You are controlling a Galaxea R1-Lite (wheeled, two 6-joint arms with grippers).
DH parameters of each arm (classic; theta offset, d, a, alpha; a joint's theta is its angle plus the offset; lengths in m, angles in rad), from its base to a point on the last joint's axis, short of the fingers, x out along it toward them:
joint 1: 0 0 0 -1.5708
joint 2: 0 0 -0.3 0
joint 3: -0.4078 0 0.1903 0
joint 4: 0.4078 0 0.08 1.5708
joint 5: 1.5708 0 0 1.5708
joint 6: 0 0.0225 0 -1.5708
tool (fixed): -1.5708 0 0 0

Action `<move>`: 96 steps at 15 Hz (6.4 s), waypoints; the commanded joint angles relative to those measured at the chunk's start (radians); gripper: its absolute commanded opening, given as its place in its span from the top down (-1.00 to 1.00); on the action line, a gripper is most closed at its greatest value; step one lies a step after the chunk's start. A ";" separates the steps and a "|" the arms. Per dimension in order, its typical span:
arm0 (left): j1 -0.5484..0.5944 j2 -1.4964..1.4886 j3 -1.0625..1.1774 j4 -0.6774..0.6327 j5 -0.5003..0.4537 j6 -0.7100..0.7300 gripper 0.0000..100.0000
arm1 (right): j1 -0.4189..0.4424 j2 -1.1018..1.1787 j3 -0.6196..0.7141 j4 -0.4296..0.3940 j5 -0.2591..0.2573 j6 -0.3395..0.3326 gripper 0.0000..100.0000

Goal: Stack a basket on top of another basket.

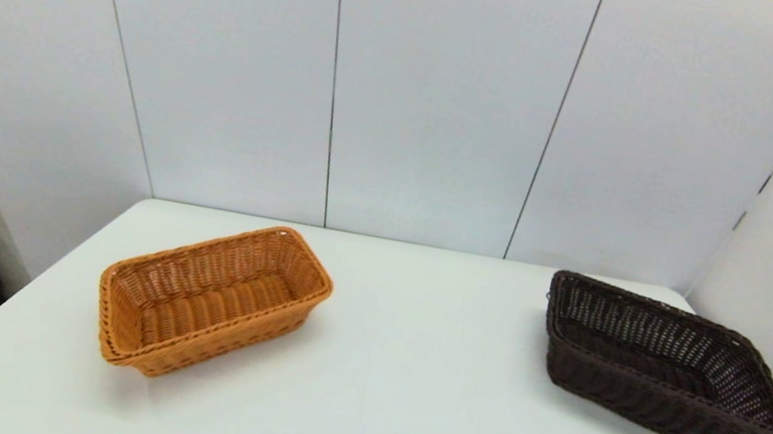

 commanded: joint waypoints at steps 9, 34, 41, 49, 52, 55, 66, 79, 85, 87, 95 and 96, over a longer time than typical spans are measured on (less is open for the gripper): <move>0.004 1.283 -0.597 0.002 0.050 -0.602 -1.00 | -0.002 0.000 0.000 0.000 0.000 -0.001 -1.00; 0.018 1.511 -0.383 -0.349 0.059 -0.679 -1.00 | 0.000 0.000 0.000 0.000 0.000 -0.001 -1.00; 0.016 1.530 -0.383 -0.352 0.043 -0.686 -1.00 | 0.000 0.000 0.000 0.000 0.000 -0.001 -1.00; 0.018 1.545 -0.383 -0.369 -0.002 -0.689 1.00 | 0.000 0.000 0.000 0.000 0.000 -0.001 -1.00; 0.018 1.559 -0.386 -0.370 -0.005 -0.702 1.00 | 0.000 0.000 0.000 0.000 0.000 -0.001 -1.00; 0.018 1.568 -0.389 -0.370 -0.005 -0.703 1.00 | -0.002 0.000 0.000 0.000 0.000 -0.001 -1.00; -0.053 1.436 -0.436 -0.366 -0.192 -0.559 1.00 | 0.000 0.000 0.000 0.000 0.000 -0.001 -1.00; -0.287 1.553 -0.700 -0.139 -0.316 -0.429 1.00 | 0.000 0.000 0.000 0.000 0.000 -0.001 -1.00; -0.339 1.668 -0.835 -0.134 -0.316 -0.557 1.00 | 0.000 0.000 0.000 0.000 0.000 -0.001 -1.00; -0.356 1.684 -0.848 -0.136 -0.315 -0.573 1.00 | 0.000 0.000 0.000 0.000 0.000 -0.001 -1.00; -0.376 1.752 -0.846 -0.205 -0.283 -0.579 1.00 | 0.000 0.000 0.000 0.000 0.000 -0.001 -1.00; -0.376 1.758 -0.846 -0.212 -0.283 -0.579 1.00 | 0.000 0.000 0.000 0.000 0.000 -0.001 -1.00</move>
